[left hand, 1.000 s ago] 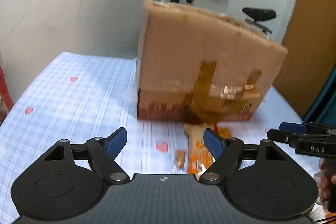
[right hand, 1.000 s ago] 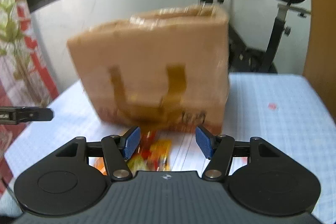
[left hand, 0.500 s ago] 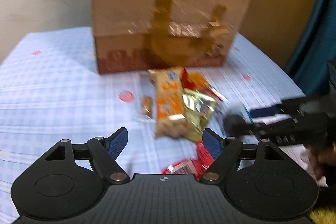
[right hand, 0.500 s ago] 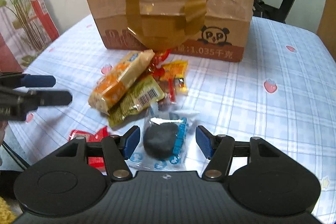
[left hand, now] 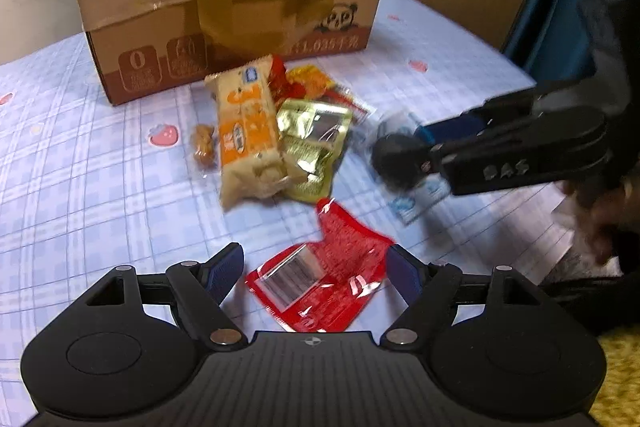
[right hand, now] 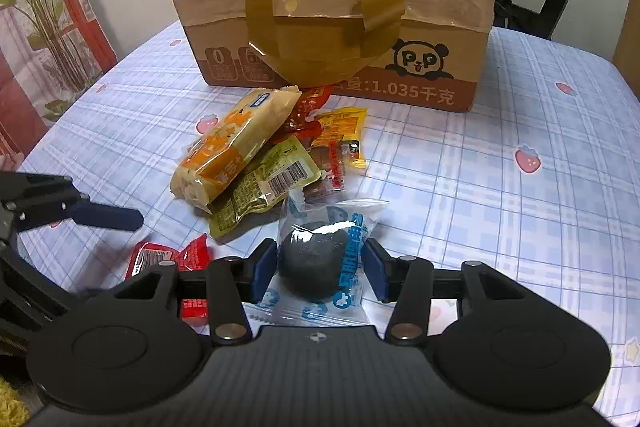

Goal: Organize snacks
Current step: 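Move the left tool to the red sauce packet while the right tool approaches the dark wrapped ball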

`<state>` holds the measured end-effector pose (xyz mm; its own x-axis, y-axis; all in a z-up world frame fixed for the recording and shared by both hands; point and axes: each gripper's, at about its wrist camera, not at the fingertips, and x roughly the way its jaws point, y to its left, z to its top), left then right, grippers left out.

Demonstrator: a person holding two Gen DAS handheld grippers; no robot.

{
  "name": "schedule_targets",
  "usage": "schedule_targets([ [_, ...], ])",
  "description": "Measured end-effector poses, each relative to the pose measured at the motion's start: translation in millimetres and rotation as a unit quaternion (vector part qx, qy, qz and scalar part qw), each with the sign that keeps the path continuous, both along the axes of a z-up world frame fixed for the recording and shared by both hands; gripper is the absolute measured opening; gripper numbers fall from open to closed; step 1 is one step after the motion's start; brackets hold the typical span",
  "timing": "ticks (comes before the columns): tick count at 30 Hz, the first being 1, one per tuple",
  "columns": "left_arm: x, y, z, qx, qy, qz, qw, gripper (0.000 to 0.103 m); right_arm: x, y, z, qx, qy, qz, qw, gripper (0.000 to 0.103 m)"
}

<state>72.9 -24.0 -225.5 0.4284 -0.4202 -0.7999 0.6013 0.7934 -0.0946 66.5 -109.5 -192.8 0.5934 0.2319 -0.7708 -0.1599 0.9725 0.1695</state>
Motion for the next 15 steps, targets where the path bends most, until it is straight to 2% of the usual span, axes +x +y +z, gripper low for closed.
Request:
schedule_targets([
  [3, 3.1, 2.2, -2.2, 0.016, -0.011, 0.021, 0.9996, 0.079, 0.2, 0.7, -0.3, -0.001, -0.001, 0.0, 1.0, 0.05],
  [9, 23.1, 24.6, -3.7, 0.033, -0.026, 0.099, 0.9942, 0.076, 0.7, 0.0, -1.2, -0.001, -0.002, -0.001, 1.0, 0.05],
  [12, 32.0, 37.4, -2.1, 0.022, -0.021, 0.124, 0.9919, 0.074, 1.8, -0.8, -1.8, -0.001, -0.003, -0.003, 1.0, 0.05],
  [15, 33.3, 41.6, 0.0, 0.014, -0.021, 0.122, 0.9922, 0.073, 2.2, -0.6, -1.9, 0.0, -0.003, -0.002, 1.0, 0.05],
])
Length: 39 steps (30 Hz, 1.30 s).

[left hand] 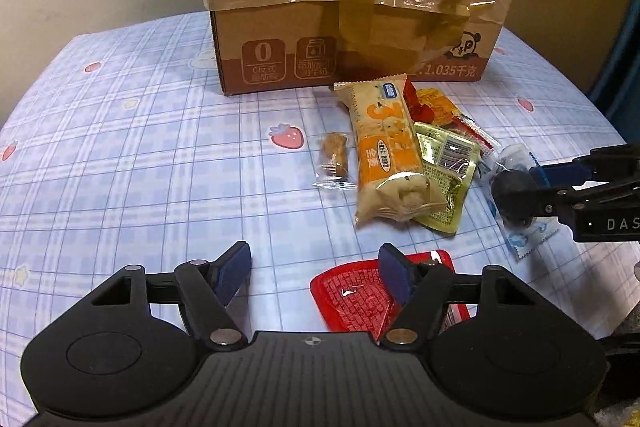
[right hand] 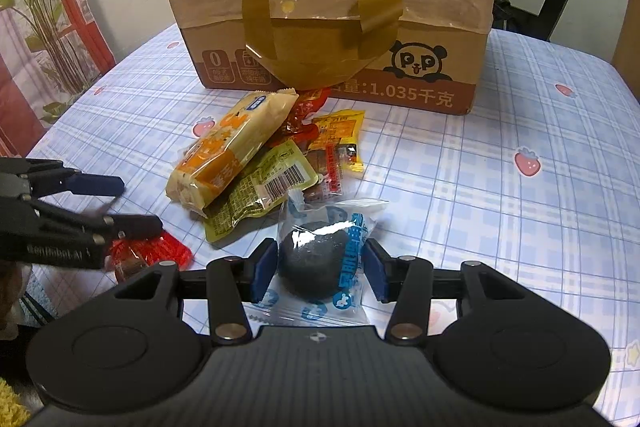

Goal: Organize snacks
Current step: 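Move the left tool to the red sauce packet while the right tool approaches the dark wrapped ball, then grasp the red sauce packet with the left tool while the right tool grasps the dark wrapped ball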

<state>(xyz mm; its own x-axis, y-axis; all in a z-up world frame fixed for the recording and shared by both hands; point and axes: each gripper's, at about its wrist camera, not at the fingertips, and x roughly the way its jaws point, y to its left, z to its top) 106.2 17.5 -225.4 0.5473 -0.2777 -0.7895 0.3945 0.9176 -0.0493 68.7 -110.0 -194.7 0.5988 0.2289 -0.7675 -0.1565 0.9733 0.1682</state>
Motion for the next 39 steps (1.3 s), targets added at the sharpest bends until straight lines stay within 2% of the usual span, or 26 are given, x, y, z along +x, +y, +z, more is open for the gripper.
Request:
schedule_targets([
  [3, -0.3, -1.4, 0.0, 0.012, -0.008, 0.002, 0.9999, 0.073, 0.4, 0.0, -0.3, 0.002, 0.0, 0.0, 1.0, 0.05],
  [8, 5.1, 10.8, 1.3, 0.019, -0.017, 0.038, 0.999, 0.072, -0.1, -0.8, -0.4, 0.005, 0.0, 0.0, 1.0, 0.05],
  [10, 8.8, 17.9, 3.2, 0.012, -0.015, 0.051, 0.9985, 0.067, 0.0, -0.9, -0.4, 0.007, 0.0, -0.001, 1.0, 0.05],
  [14, 14.9, 37.4, 7.8, 0.009, -0.016, 0.085, 0.9962, 0.067, 0.0, -1.2, -0.4, 0.008, 0.0, -0.001, 1.0, 0.05],
  [16, 15.9, 46.2, 13.1, -0.004, -0.013, 0.096, 0.9953, 0.066, 0.1, -1.1, -0.3, 0.009, 0.0, -0.001, 1.0, 0.05],
  [19, 11.6, 55.2, 23.5, -0.044, 0.0, 0.087, 0.9953, 0.067, 0.3, -1.3, -0.5, 0.01, 0.0, -0.002, 1.0, 0.05],
  [21, 5.1, 50.5, 26.9, -0.051, 0.012, 0.065, 0.9965, 0.068, 0.1, -1.3, -0.5, 0.011, 0.0, -0.002, 1.0, 0.05],
  [25, -4.7, 33.1, 24.2, -0.027, 0.041, 0.034, 0.9982, 0.068, 0.0, -0.5, -0.6, 0.013, -0.001, -0.004, 1.0, 0.05],
  [29, -11.4, 23.0, 15.9, -0.004, 0.044, 0.036, 0.9984, 0.067, -0.2, -0.5, -0.5, 0.014, -0.001, -0.004, 1.0, 0.05],
  [33, -10.8, 22.4, 11.4, 0.012, 0.033, 0.043, 0.9984, 0.051, -0.2, -0.6, -0.2, 0.013, -0.001, -0.004, 1.0, 0.05],
  [39, -0.9, 25.3, 11.3, 0.0, 0.019, 0.051, 0.9985, 0.045, -0.7, -0.5, -0.7, 0.018, -0.002, -0.006, 1.0, 0.05],
])
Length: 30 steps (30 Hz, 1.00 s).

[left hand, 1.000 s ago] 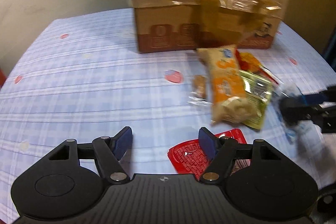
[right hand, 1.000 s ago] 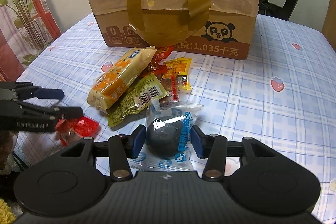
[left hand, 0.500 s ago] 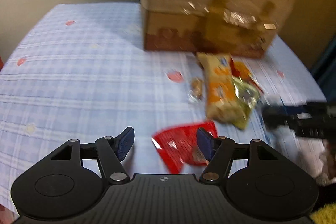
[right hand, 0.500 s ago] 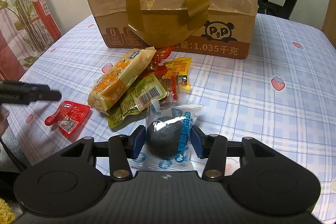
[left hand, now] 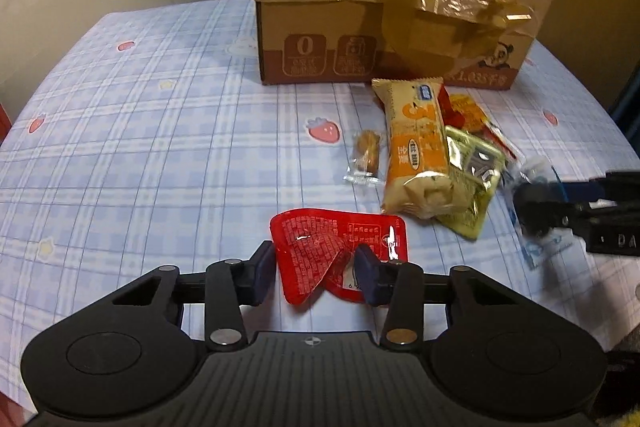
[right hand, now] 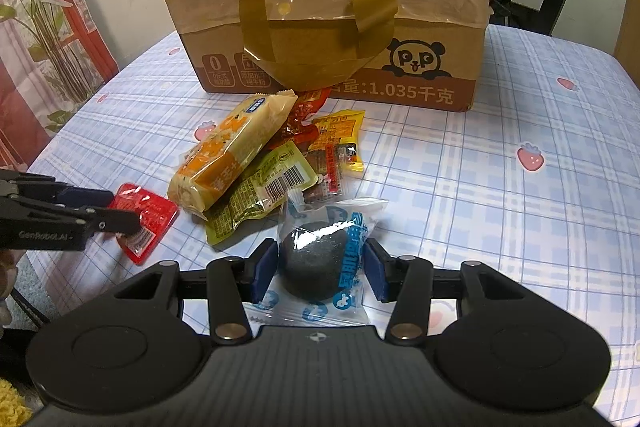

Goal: Organize snacks
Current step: 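Grasp the red sauce packet with the left tool while the right tool grasps the dark wrapped ball, then carry the red packet with the left tool to the box while the right tool carries the ball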

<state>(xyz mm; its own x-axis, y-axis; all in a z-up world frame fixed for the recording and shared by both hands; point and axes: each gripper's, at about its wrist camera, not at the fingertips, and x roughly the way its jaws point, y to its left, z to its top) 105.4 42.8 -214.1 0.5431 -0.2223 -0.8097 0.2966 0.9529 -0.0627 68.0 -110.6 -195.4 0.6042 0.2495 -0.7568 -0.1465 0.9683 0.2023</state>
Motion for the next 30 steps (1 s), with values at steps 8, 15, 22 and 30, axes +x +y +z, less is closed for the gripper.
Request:
schedule_targets([
  [8, 5.6, -0.2, 0.5, -0.011, -0.016, 0.008, 0.9998, 0.042, 0.7, -2.0, -1.7, 0.013, 0.003, -0.003, 1.0, 0.05],
  [15, -5.4, 7.7, 21.9, -0.023, -0.045, 0.011, 0.9987, 0.042, 0.6, -14.0, 8.4, 0.029, 0.002, -0.021, 0.999, 0.047],
  [22, -8.9, 15.1, 49.9, -0.035, -0.081, 0.024, 0.9958, 0.042, -1.6, -29.7, 31.9, 0.042, -0.029, -0.043, 0.998, 0.047],
  [30, 5.9, 14.2, 103.6, -0.052, -0.15, 0.022, 0.9871, 0.042, 8.6, -43.2, 85.4, 0.052, -0.105, -0.05, 0.992, 0.047],
])
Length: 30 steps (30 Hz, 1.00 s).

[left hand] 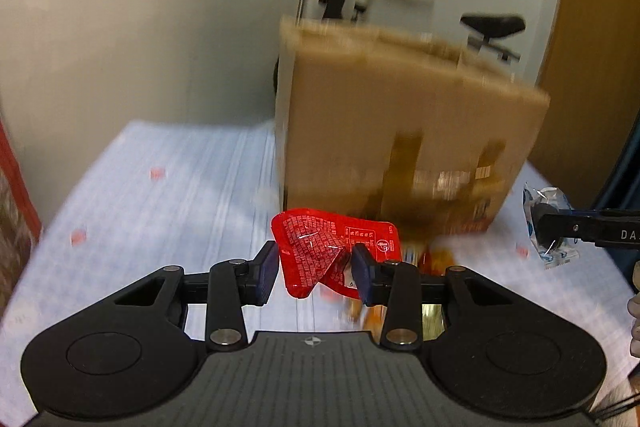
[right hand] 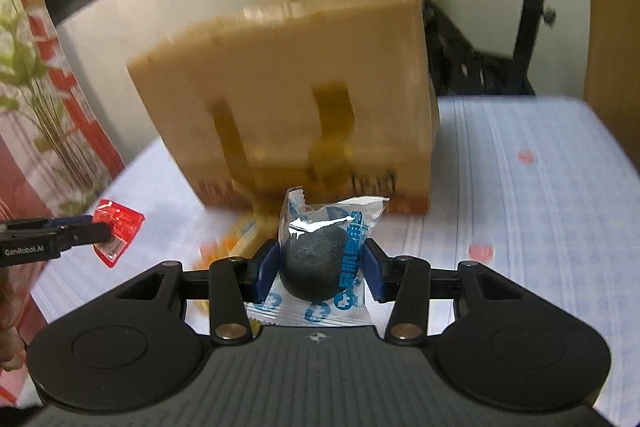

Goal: Organize snacks
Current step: 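Carry the red packet with the left tool to the box while the right tool carries the ball, then release the red packet from the left tool into the box while the right tool releases the ball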

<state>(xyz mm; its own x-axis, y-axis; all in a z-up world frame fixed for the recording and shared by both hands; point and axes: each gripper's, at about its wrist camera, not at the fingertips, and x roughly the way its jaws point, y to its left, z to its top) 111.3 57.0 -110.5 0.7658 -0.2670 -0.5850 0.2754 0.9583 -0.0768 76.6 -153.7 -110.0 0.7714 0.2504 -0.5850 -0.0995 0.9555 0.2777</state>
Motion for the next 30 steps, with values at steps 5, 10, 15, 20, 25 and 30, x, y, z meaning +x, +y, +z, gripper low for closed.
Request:
schedule_targets([
  [5, 13.9, -6.3, 44.6, -0.008, -0.064, -0.005, 0.9979, 0.042, 14.3, -2.9, 44.9, -0.008, -0.062, 0.006, 0.998, 0.047],
  [10, 34.8, -17.4, 77.9, -0.015, -0.105, -0.009, 0.9943, 0.042, 33.6, -6.9, 81.8, -0.015, -0.113, 0.01, 0.993, 0.047],
  [15, 62.9, -40.0, 98.4, -0.017, -0.127, -0.011, 0.9917, 0.043, 62.1, -7.5, 97.8, -0.028, -0.143, 0.009, 0.989, 0.047],
  [20, 101.3, -64.1, 97.8, -0.004, -0.117, -0.01, 0.9931, 0.043, 97.4, -11.5, 98.6, -0.032, -0.15, 0.005, 0.988, 0.047],
  [25, 131.8, -78.1, 83.9, 0.017, -0.1, -0.016, 0.9947, 0.043, 123.2, -6.3, 86.2, -0.069, -0.142, 0.003, 0.987, 0.047],
  [30, 149.3, -82.3, 68.6, 0.028, -0.077, -0.028, 0.9962, 0.044, 141.5, -7.0, 67.8, -0.067, -0.119, 0.0, 0.991, 0.047],
])
